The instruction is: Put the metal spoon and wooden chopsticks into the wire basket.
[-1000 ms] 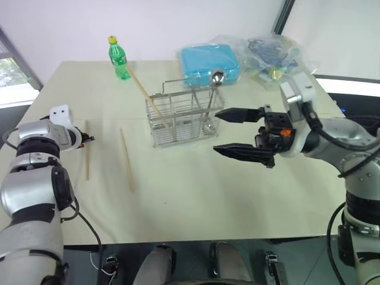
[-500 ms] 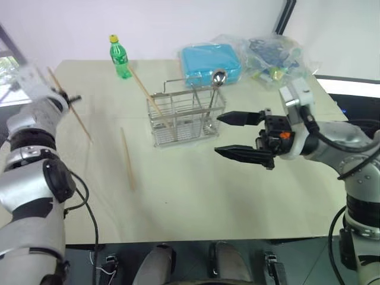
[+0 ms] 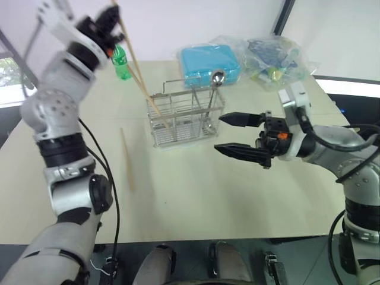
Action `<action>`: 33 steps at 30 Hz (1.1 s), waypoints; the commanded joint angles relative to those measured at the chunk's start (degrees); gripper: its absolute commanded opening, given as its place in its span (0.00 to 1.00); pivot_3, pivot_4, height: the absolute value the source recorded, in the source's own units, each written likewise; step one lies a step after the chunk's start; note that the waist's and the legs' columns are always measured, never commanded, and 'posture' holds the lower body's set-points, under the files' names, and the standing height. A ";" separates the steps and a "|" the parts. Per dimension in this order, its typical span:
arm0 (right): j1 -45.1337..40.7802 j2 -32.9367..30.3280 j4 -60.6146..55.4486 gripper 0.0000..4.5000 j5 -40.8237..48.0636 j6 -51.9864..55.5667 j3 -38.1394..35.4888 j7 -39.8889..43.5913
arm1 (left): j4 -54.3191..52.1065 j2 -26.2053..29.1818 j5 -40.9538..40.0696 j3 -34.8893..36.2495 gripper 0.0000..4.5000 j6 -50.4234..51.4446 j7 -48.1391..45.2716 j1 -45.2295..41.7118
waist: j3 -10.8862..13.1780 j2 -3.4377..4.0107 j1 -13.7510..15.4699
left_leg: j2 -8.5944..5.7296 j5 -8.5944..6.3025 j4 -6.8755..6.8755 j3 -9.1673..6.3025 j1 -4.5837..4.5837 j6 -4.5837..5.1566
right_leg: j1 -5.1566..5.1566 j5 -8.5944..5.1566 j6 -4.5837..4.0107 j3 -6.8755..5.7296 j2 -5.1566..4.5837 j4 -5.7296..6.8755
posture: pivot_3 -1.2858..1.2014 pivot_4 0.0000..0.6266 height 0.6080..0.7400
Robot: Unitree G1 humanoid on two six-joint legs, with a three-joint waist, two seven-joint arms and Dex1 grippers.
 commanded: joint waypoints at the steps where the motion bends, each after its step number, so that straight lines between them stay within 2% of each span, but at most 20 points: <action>1: 0.03 0.12 -2.23 1.00 1.31 -1.36 -2.46 -1.12 | -0.96 -0.77 5.51 -5.04 0.00 -6.34 -3.18 1.13 | 0.00 0.00 0.12 | 0.00 0.00 -0.01 0.00 -0.01 0.00 | -0.01 0.00 0.00 0.00 0.00 -0.01 | 0.52 0.24 0.94; 11: 0.49 0.56 -2.88 1.00 3.31 -0.87 -3.20 -4.74 | 3.91 -6.93 9.80 -7.08 0.00 -13.58 -3.92 1.32 | 0.00 -0.01 0.25 | 0.00 0.00 -0.01 0.00 -0.06 0.00 | 0.01 0.00 0.00 -0.01 -0.02 -0.12 | 0.52 0.24 0.94; 14: 0.46 0.91 -2.14 1.00 3.29 -1.09 -3.21 -5.63 | 2.54 -8.61 9.31 -7.07 0.25 -12.69 -3.87 2.73 | 0.00 -0.01 0.25 | 0.00 0.00 -0.01 0.00 -0.05 0.00 | 0.01 0.00 0.00 -0.01 -0.02 -0.12 | 0.52 0.24 0.94; 18: 0.32 1.15 -1.50 1.00 2.91 -1.30 -3.08 -6.05 | -0.60 -9.07 8.04 -7.12 0.70 -10.18 -4.43 4.28 | 0.00 -0.01 0.16 | 0.01 0.00 -0.02 0.01 -0.04 0.00 | 0.00 0.00 0.00 -0.01 0.00 -0.11 | 0.52 0.24 0.94; 21: -0.02 1.37 -1.18 1.00 2.97 -1.38 -2.90 -6.09 | -2.88 -9.10 7.20 -7.27 0.99 -8.08 -4.58 4.94 | 0.00 -0.01 0.22 | 0.01 0.00 -0.02 0.00 -0.06 0.00 | 0.00 0.00 0.00 -0.01 0.01 -0.11 | 0.52 0.24 0.94; 27: -1.35 2.12 0.16 1.00 1.84 -1.85 -1.73 -5.50 | -7.89 -6.22 6.12 -5.90 0.99 -3.06 -2.87 3.92 | 0.01 -0.01 0.21 | 0.00 0.00 -0.01 0.00 -0.04 0.01 | 0.03 0.00 0.00 -0.01 0.00 -0.11 | 0.52 0.24 0.94; 33: -2.37 2.75 1.25 1.00 0.84 -2.77 -0.64 -4.76 | -8.88 4.97 1.98 0.98 0.99 8.63 1.20 -4.50 | 0.07 0.05 -0.14 | 0.05 0.00 -0.07 -0.01 -0.05 0.01 | -0.06 0.00 0.00 -0.01 0.06 -0.08 | 0.52 0.24 0.94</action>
